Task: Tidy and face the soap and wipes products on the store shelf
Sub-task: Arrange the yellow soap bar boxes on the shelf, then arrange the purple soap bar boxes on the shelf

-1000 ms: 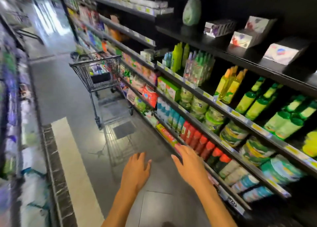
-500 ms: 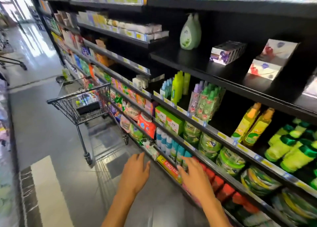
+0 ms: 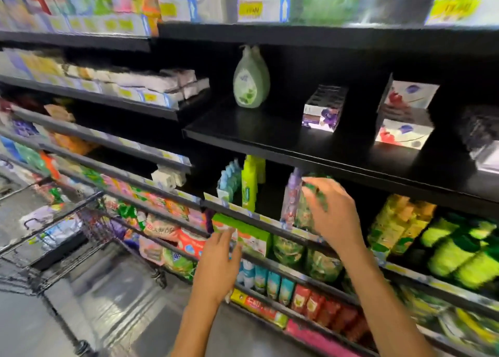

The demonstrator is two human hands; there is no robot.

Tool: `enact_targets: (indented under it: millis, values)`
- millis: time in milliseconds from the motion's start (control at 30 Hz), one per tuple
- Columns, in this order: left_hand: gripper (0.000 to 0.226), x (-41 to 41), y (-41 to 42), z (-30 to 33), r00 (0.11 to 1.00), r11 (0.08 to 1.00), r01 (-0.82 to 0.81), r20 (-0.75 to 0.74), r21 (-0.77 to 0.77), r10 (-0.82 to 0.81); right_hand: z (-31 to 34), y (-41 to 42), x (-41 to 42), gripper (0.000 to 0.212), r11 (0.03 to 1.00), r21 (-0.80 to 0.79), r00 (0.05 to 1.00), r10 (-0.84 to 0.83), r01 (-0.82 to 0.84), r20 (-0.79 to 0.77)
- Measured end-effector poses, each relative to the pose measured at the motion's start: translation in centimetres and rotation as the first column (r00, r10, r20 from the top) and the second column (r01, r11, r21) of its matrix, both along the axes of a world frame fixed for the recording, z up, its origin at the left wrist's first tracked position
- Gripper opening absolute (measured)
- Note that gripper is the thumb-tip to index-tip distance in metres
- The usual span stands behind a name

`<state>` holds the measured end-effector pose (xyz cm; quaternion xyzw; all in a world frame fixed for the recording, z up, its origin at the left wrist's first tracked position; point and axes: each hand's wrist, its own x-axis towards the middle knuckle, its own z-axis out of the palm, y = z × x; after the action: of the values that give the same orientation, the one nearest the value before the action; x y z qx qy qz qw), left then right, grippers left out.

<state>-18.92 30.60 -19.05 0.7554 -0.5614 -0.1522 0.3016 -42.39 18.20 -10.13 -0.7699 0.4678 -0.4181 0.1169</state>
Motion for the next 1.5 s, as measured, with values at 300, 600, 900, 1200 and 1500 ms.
enact_targets:
  millis: [300,600,900,1200,1500]
  values:
    - [0.043,4.2,-10.7,8.7,0.944,0.916,0.328,0.107,-0.231,-0.312,3.7,-6.2,-1.7,0.067,0.908,-0.235,0.831,-0.414,0.347,-0.371]
    - [0.034,2.4,-20.4,16.1,0.878,0.761,0.477,0.272,-0.440,-0.393,3.1,-6.2,-1.9,0.072,0.867,-0.255,0.728,-0.498,0.429,-0.471]
    - [0.069,-2.8,-30.7,18.7,0.869,0.856,0.461,-0.075,-0.233,-0.488,3.3,-5.9,-1.7,0.078,0.859,-0.224,0.712,-0.508,0.460,-0.485]
    - [0.054,-4.9,-34.3,18.0,0.841,0.885,0.385,-0.296,-0.263,-0.454,2.9,-6.1,-2.1,0.071,0.867,-0.221,0.741,-0.498,0.447,-0.451]
    - [0.035,-4.2,-34.1,17.9,0.822,0.892,0.351,-0.364,-0.283,-0.439,4.6,-5.6,-1.7,0.068,0.899,-0.029,0.795,-0.402,0.438,-0.454]
